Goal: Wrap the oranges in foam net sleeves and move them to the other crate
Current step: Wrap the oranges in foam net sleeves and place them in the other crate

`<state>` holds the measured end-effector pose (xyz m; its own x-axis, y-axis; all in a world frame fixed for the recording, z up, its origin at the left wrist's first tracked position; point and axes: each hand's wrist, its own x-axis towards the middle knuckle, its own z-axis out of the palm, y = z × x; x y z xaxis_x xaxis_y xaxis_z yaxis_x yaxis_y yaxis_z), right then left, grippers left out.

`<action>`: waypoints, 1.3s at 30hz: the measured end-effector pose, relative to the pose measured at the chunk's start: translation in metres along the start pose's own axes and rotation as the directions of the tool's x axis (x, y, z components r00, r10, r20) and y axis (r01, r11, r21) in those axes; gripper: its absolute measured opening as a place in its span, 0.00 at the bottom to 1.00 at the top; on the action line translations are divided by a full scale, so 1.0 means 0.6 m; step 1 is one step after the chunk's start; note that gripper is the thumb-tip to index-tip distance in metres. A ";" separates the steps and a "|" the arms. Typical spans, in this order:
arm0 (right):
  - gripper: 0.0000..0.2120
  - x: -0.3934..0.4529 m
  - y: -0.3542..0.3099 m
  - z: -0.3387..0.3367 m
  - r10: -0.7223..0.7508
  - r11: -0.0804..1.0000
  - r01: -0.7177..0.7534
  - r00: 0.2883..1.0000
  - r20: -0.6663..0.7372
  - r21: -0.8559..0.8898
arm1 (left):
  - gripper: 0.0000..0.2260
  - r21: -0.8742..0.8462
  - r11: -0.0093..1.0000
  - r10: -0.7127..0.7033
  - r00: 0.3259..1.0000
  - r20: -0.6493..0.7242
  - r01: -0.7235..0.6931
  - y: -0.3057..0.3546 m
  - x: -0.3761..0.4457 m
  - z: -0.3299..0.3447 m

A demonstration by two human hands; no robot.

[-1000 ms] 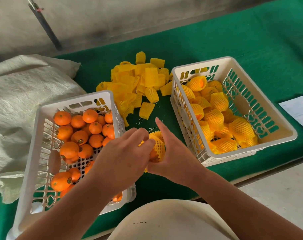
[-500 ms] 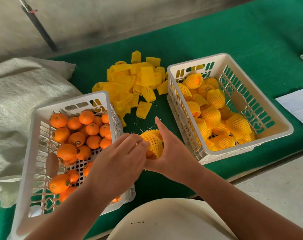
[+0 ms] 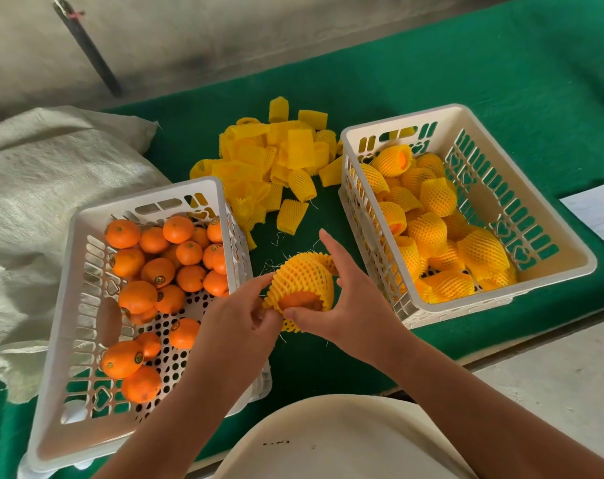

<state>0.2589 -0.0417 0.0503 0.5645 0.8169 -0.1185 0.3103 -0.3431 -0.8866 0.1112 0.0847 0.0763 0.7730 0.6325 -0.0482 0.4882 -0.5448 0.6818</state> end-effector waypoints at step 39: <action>0.60 -0.010 -0.001 -0.003 -0.128 0.969 0.113 0.990 -0.053 -0.222 | 0.16 -0.252 0.964 0.055 0.990 -0.130 -0.087 0.015 -0.042 0.006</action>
<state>0.2566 -0.0474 0.0527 0.5597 0.8285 0.0195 0.5340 -0.3426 -0.7730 0.0977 0.0619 0.0809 0.7398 0.6675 0.0847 0.3016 -0.4415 0.8450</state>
